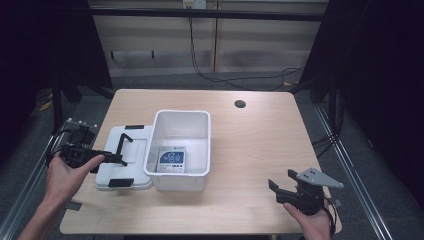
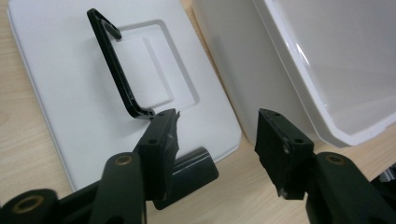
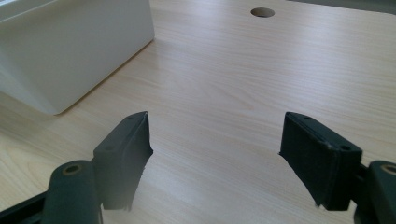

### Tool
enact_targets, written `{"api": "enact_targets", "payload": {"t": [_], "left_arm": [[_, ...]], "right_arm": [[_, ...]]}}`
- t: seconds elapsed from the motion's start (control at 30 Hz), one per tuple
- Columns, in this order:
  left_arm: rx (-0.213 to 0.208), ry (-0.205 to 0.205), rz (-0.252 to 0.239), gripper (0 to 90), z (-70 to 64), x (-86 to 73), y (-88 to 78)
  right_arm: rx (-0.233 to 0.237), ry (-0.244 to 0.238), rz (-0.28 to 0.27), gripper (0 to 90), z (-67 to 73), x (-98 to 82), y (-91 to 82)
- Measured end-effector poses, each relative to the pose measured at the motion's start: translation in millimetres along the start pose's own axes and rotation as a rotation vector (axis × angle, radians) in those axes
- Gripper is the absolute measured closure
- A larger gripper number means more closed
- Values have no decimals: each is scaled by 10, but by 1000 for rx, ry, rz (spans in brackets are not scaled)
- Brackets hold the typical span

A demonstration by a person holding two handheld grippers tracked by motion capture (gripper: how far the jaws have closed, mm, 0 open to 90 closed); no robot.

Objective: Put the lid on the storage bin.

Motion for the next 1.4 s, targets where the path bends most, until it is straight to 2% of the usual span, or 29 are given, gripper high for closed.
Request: {"api": "enact_targets", "payload": {"t": [0.13,0.2,0.33,0.5,0.63,0.73,0.8,0.9,1.17,1.2,1.4], "left_arm": [[36,-5,18,510,43,40,16],[80,-21,31,528,87,75,15],[110,-44,53,553,139,116,28],[120,-60,67,569,190,157,44],[132,-95,78,607,264,185,99],[141,-93,91,623,305,202,110],[172,-109,109,664,356,232,118],[191,-122,117,672,390,265,118],[185,-164,123,664,485,328,180],[204,-176,142,673,535,326,209],[208,-193,157,686,583,371,295]], "right_arm": [[0,-1,2,239,3,-1,3],[2,0,2,239,1,-1,4],[5,-8,2,239,10,-3,4],[9,-10,3,239,16,-5,6],[9,-7,11,237,19,-12,9],[11,-11,11,237,24,-12,10],[8,-16,11,237,28,-14,12],[7,-16,17,236,24,-20,21],[10,-28,25,236,37,-31,28],[13,-29,26,237,40,-33,27],[15,-27,37,237,48,-45,30]]}}
Point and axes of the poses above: each handheld gripper's, and its own axes: y roughly forward along the jaws, x roughly out of its top, z roughly to its left, the point moved 10 cm from there along y, roughly forward along the jaws, and after that the axes turned 13 degrees about -x, right-handed, at the moved point
